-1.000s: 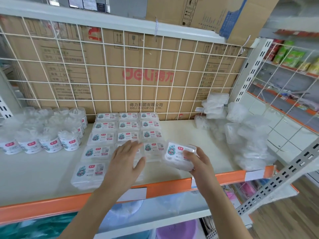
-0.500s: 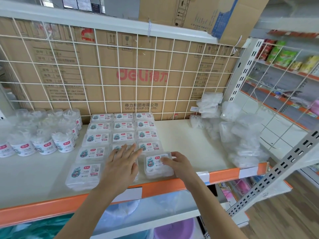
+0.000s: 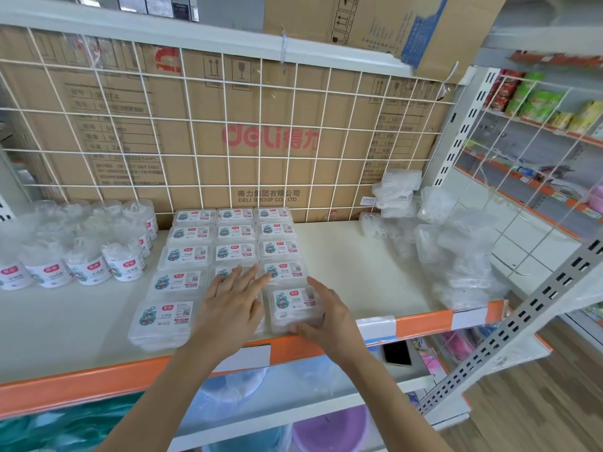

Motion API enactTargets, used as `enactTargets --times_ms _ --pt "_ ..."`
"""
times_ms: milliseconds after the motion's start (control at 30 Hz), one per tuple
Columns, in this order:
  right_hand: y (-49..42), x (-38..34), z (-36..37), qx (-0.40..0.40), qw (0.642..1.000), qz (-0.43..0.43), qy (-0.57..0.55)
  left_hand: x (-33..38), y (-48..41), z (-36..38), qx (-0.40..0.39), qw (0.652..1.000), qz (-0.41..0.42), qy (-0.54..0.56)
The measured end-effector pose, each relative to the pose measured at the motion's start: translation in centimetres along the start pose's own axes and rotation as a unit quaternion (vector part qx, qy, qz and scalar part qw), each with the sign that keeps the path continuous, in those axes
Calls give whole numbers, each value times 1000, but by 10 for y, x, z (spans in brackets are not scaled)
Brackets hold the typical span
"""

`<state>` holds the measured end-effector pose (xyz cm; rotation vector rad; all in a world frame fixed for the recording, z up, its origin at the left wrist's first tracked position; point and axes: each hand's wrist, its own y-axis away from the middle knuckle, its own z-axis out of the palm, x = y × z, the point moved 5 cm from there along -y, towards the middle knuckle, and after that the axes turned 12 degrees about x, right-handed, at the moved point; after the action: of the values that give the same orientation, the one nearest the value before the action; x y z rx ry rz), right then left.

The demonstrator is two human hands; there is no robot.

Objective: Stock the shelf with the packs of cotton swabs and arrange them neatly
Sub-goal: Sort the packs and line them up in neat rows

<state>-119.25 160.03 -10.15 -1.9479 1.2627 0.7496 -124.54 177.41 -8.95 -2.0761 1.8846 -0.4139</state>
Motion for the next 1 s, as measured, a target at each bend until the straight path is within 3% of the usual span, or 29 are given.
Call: enactTargets --times_ms 500,700,800,1000 --pt "9 -17 9 -6 996 -38 78 1 -1 -2 -44 996 -20 70" --pt "11 -15 2 -17 1000 -15 -22 2 -2 -8 -85 992 -22 91" --pt "7 -5 -13 6 997 18 -79 0 -5 -11 -112 986 -19 118" --pt "-17 24 -65 87 995 26 -51 -6 -21 -16 -72 978 -41 193"
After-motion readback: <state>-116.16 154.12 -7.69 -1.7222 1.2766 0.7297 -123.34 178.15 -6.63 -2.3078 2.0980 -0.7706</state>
